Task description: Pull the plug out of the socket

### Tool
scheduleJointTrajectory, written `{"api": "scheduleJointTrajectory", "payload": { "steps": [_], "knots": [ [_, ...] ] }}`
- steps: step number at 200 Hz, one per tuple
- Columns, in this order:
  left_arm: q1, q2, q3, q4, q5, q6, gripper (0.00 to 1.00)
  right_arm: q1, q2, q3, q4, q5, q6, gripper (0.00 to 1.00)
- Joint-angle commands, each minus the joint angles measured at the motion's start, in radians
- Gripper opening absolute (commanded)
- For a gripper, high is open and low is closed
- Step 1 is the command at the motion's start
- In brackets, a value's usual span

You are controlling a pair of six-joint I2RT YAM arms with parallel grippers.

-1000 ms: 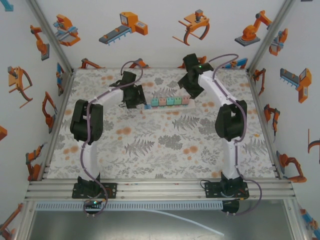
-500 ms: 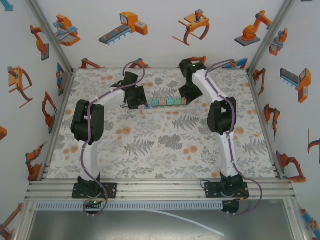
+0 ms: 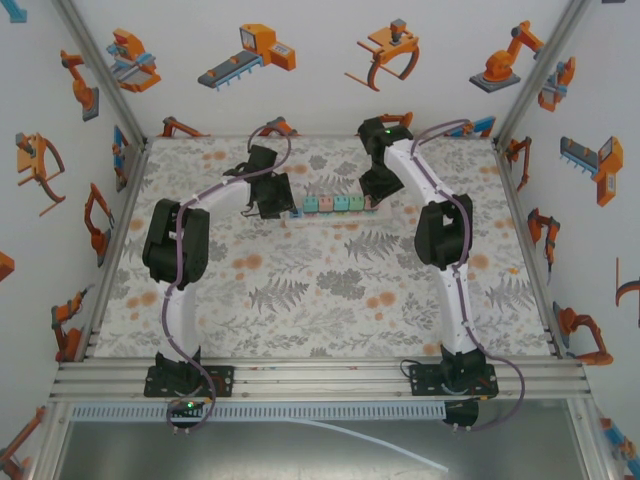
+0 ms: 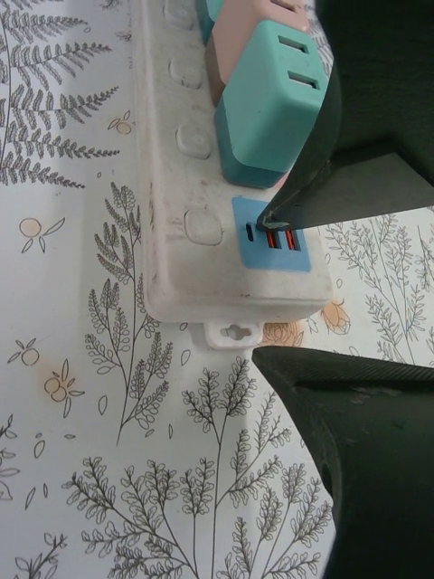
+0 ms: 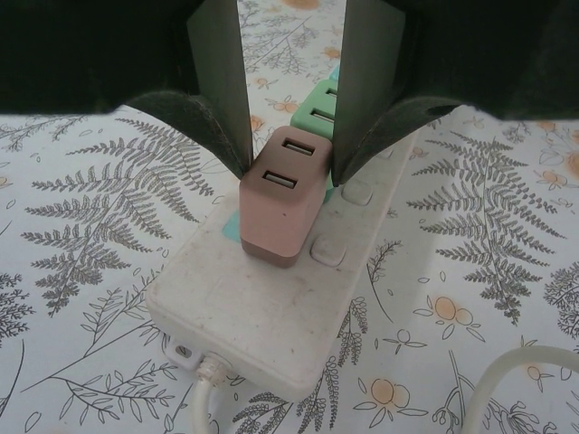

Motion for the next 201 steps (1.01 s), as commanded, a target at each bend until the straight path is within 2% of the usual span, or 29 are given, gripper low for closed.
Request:
{"api": "scheduleJointTrajectory", "payload": {
  "steps": [1,16,40,80,155,201],
  "knots": [
    [-0.007,0.050,-0.028,-0.012,-0.009,-0.006,0.50,-0.004,0.016,-0.031,-0.006,0.026,0.020,0.33],
    [-0.008,0.059,-0.033,-0.012,-0.018,-0.002,0.49,-0.005,0.010,-0.032,-0.003,0.023,0.021,0.24],
    [-0.017,0.076,-0.045,-0.008,-0.025,0.017,0.48,-0.007,-0.011,-0.035,0.017,-0.006,0.020,0.18],
    [-0.042,0.088,-0.075,-0.010,-0.127,0.061,0.48,-0.012,-0.085,-0.090,0.120,-0.111,0.038,0.00],
    [-0.100,0.117,-0.055,-0.084,-0.389,0.064,0.48,-0.039,-0.139,-0.091,0.162,-0.182,0.053,0.00],
    [-0.101,0.149,-0.048,-0.093,-0.449,0.076,0.48,-0.060,-0.181,-0.132,0.169,-0.187,0.050,0.00]
  ]
}}
